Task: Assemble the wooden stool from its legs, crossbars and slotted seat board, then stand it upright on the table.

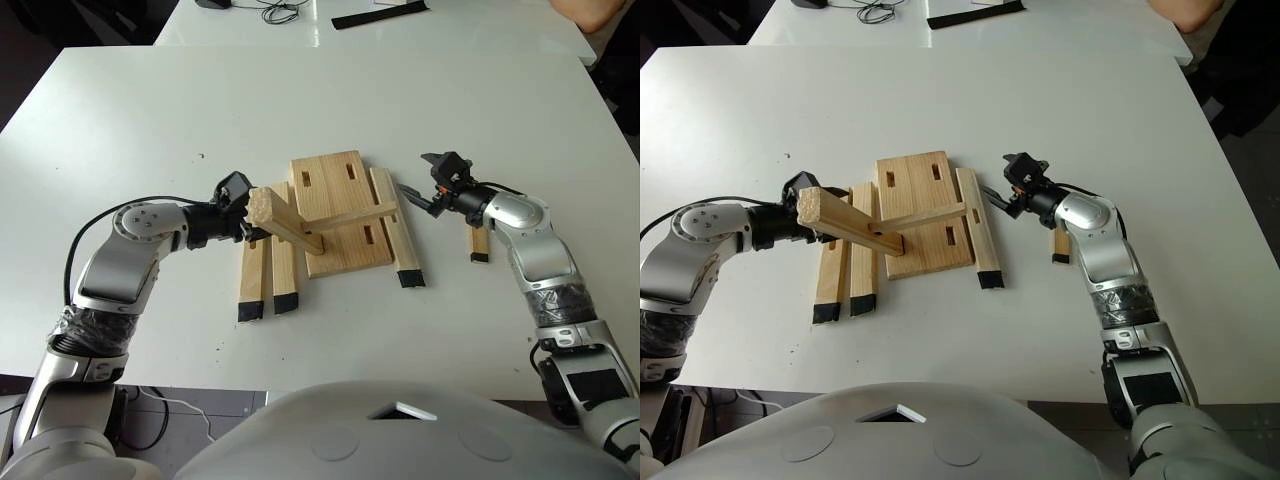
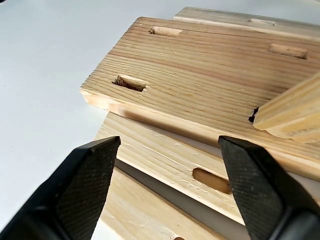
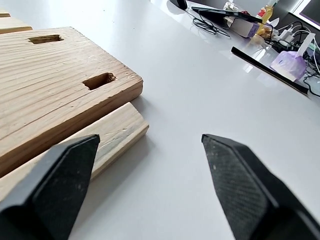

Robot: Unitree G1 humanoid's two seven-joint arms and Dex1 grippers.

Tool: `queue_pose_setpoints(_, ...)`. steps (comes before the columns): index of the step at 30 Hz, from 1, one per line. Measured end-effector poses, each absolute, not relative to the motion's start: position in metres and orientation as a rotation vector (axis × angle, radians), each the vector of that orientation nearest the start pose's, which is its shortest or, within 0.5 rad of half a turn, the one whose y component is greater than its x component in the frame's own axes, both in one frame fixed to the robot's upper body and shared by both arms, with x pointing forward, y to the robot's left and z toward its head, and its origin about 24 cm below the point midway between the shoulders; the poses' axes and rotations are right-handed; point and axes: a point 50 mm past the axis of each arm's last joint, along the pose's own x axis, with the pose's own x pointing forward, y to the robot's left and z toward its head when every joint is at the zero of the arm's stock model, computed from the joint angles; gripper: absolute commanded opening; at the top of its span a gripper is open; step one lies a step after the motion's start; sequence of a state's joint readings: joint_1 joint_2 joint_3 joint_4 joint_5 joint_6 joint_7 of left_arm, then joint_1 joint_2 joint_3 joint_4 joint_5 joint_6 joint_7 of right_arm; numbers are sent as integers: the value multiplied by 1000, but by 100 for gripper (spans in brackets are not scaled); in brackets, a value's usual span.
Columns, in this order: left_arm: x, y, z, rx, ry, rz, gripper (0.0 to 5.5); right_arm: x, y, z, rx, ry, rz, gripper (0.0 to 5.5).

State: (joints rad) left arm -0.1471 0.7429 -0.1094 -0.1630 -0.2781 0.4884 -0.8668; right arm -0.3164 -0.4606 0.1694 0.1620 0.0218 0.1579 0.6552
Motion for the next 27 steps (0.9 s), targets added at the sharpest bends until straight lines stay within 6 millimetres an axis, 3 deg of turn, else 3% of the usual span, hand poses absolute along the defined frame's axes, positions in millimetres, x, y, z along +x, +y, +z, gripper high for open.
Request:
queue_pose_setpoints(3, 253, 201, 86, 345, 423, -918, 366, 301, -169, 81, -470, 158, 766, 380)
queue_pose_setpoints(7, 265, 181, 90, 349, 329, -905, 366, 283, -175, 88, -466, 125, 775, 380)
queue_pose_setpoints(12, 293, 189, 91, 410, 272, -726, 366, 246, -180, 77, -426, 178, 792, 380)
queue_pose_setpoints(16, 326, 191, 103, 434, 180, -588, 366, 233, -182, 80, -392, 174, 759, 380)
queue_pose_setpoints(19, 346, 174, 111, 506, 104, -605, 366, 230, -182, 78, -368, 181, 731, 380)
queue_pose_setpoints(24, 375, 138, 101, 634, 79, -713, 366, 228, -179, 74, -331, 177, 690, 380)
queue_pose_setpoints(27, 382, 133, 93, 735, 94, -730, 366, 227, -175, 72, -319, 182, 696, 380)
